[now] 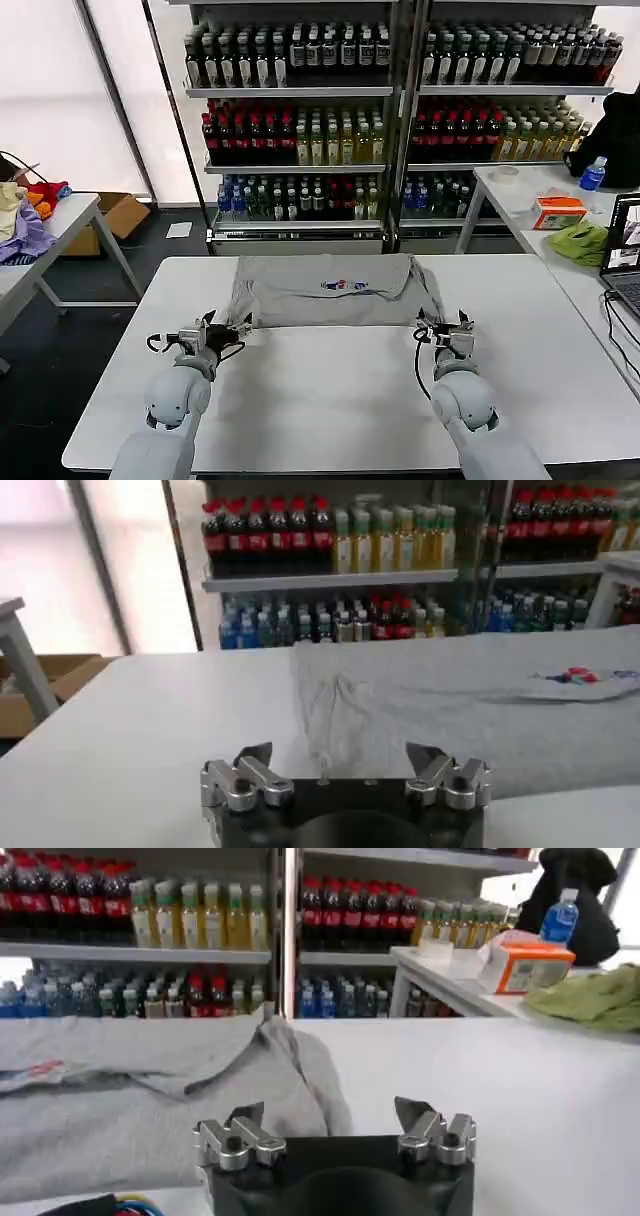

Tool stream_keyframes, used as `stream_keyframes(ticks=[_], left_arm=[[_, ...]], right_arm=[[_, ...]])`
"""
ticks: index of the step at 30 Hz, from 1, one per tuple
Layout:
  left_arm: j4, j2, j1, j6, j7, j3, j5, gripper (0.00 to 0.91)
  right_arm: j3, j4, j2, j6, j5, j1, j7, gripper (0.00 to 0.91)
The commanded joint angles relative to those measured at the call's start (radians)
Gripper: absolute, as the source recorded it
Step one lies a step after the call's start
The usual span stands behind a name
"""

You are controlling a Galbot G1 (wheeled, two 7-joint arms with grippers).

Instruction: Fold and organize the clothes.

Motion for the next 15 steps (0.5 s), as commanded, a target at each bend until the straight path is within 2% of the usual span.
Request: stream_keyframes(ticks=[1, 3, 4, 5, 7, 8, 9, 10, 11, 12, 15], left_arm=[[0.044, -0.004, -0.010, 0.004, -0.001, 0.004, 0.000, 0.796], [0.046, -0.005, -0.008, 0.007, -0.001, 0.009, 0.000, 0.453], [0.046, -0.005, -0.006, 0.008, 0.001, 0.011, 0.000, 0.373], [0.045, -0.005, -0.004, 0.011, 0.003, 0.013, 0.000, 0.222], [0.044, -0.003, 0.001, 0.015, 0.005, 0.019, 0.001, 0.050], [0.043, -0.003, 0.003, 0.020, 0.005, 0.020, 0.001, 0.040], [0.044, -0.004, 0.004, 0.020, 0.005, 0.021, 0.000, 0.040], [0.047, -0.005, 0.004, 0.021, 0.004, 0.023, 0.000, 0.030], [0.049, -0.005, 0.004, 0.021, 0.003, 0.025, 0.000, 0.010], [0.048, -0.006, 0.006, 0.022, 0.002, 0.029, 0.001, 0.010], [0.030, -0.001, 0.021, 0.024, 0.003, 0.034, 0.003, 0.010]], right_arm=[[-0.001, -0.047, 0.001, -0.003, 0.002, 0.023, -0.001, 0.907], [-0.002, -0.057, 0.003, -0.004, 0.002, 0.027, -0.002, 0.907], [-0.003, -0.059, 0.003, -0.004, 0.003, 0.027, -0.004, 0.907], [-0.004, -0.060, 0.003, -0.005, 0.003, 0.026, -0.005, 0.907], [-0.005, -0.060, 0.001, -0.007, 0.004, 0.020, -0.007, 0.826], [-0.006, -0.059, -0.002, -0.009, 0.005, 0.014, -0.008, 0.776], [-0.007, -0.058, -0.003, -0.010, 0.005, 0.012, -0.009, 0.484], [-0.007, -0.054, -0.008, -0.014, 0.006, 0.005, -0.009, 0.363], [-0.008, -0.052, -0.011, -0.018, 0.008, 0.001, -0.009, 0.111], [-0.008, -0.048, -0.014, -0.022, 0.009, -0.003, -0.010, 0.000], [-0.010, -0.025, -0.022, -0.031, 0.012, -0.017, -0.014, 0.000]])
